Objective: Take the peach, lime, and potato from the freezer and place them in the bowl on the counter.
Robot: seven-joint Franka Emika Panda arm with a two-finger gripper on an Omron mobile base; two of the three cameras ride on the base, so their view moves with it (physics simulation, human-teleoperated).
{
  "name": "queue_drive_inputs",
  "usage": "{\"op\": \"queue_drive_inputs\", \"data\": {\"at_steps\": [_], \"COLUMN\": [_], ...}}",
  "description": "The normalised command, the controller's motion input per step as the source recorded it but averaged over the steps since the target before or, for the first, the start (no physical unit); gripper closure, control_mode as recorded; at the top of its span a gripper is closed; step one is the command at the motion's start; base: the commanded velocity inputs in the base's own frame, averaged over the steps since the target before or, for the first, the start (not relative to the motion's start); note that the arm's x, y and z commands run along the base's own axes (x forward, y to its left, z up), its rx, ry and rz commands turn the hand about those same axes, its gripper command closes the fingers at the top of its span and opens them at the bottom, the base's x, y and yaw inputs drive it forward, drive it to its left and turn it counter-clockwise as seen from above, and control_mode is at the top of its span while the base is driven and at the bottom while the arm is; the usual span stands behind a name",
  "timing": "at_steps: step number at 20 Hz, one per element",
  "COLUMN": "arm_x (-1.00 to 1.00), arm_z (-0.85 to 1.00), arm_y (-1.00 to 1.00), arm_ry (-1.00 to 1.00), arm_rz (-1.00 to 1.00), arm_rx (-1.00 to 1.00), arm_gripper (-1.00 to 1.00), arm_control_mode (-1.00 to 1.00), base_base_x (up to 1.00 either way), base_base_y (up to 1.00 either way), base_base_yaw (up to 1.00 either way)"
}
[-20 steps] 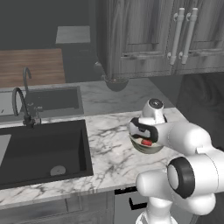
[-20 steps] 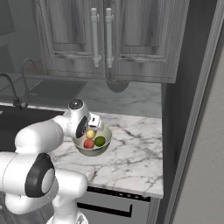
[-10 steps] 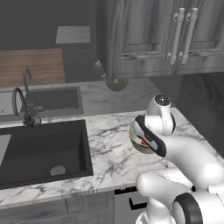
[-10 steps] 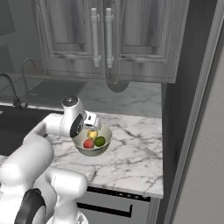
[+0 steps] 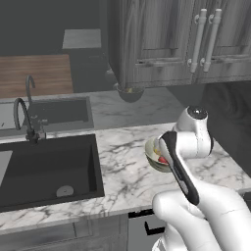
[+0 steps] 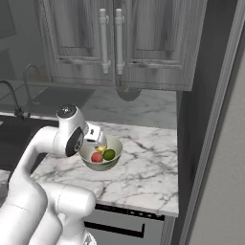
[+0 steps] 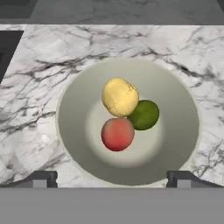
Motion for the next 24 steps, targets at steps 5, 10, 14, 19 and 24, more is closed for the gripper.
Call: {"op": "queue_drive_inputs", "data": {"at_steps": [5, 10, 14, 19, 24], "arm_x": [-0.63, -0.53, -0.42, -0.42, -0.59], "arm_z": [0.43, 0.48, 0.59, 0.55, 0.3], "arm_y": [-0.03, -0.01, 0.0, 0.0, 0.0], "arm_ry": [0.01, 0.0, 0.0, 0.0, 0.0], "arm_rz": [0.0, 0.0, 0.0, 0.0, 0.0], "arm_rx": [0.0, 0.0, 0.0, 0.0, 0.0], "arm_gripper": [-1.0, -1.0, -1.0, -1.0, -1.0], "arm_control_mode": [-1.0, -1.0, -1.0, -1.0, -1.0], "base_base_x": [0.0, 0.0, 0.0, 0.0, 0.0], "base_base_y": [0.0, 0.0, 0.0, 0.0, 0.0], "base_base_yaw": [0.0, 0.0, 0.0, 0.0, 0.0]}}
